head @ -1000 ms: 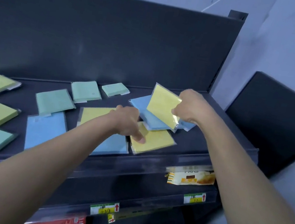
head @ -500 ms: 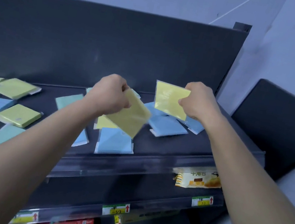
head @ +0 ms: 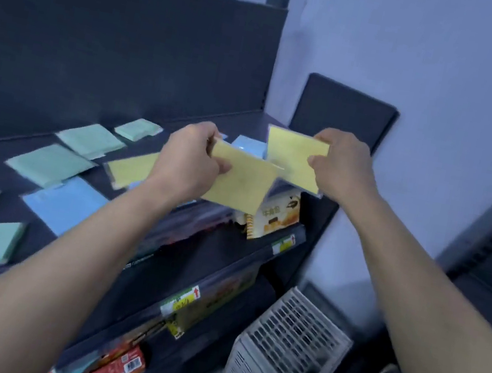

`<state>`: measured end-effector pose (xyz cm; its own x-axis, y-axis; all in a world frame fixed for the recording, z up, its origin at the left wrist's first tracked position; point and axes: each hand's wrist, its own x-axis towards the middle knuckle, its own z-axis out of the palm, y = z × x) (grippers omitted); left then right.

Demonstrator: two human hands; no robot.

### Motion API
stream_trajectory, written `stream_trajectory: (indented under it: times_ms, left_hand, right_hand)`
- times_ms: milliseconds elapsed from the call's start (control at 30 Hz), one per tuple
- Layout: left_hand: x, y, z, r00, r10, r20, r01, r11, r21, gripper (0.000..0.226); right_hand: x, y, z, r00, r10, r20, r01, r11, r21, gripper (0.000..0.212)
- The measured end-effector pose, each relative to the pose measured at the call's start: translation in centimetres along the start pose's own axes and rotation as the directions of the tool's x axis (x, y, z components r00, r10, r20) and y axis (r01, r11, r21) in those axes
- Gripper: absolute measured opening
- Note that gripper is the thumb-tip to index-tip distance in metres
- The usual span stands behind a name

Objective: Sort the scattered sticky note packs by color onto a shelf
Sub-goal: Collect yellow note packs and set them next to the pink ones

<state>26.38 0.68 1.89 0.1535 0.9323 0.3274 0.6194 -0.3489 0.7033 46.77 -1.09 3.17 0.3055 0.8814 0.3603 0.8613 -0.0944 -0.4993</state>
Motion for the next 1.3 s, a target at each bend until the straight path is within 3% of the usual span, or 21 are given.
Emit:
stream_trajectory:
  times_ms: [167,333,600,767,933,1300]
  left_hand:
    - [-1.9,5.2,6.9,0.964,0.142,0.224,-0.115,0.985,-0.133,0.018]
    - [-5.2,12.7,13.8,0.869,0.316,0.38,-0.229,0.939,-0.257,0.019]
    - [-14.4,26.3,25.4,0.642,0.539,0.545,-0.319,0.834,-0.449,0.018]
    - [-21.0,34.8,33.5,0.566,0.574,0.592,-0.298,0.812,-0.503,0.017]
    - [-26.9,40.9,40.9,0.555,0.525,0.646,-0.263,0.847,-0.462,0.019]
    - [-29.1,44.4,48.1,0.597,0.418,0.684,-0.212,0.905,-0.368,0.017]
  right_hand:
    - [-5.4,7.0,-6.8,0.962,0.252,-0.108,-0.264,0.958,-0.112,0.038]
    - [-11.5,14.0,-13.7,0.864,0.439,-0.244,-0.48,0.866,-0.142,0.043]
    - [-22.4,26.6,-25.1,0.675,0.601,-0.429,-0.701,0.704,-0.117,0.038]
    - [-28.3,35.9,-32.3,0.58,0.666,-0.468,-0.782,0.616,-0.092,0.037]
    - [-32.4,45.1,-37.0,0.521,0.734,-0.436,-0.837,0.539,-0.093,0.035]
    - [-35.2,57.5,-37.1,0.51,0.843,-0.173,-0.858,0.513,-0.029,0.028]
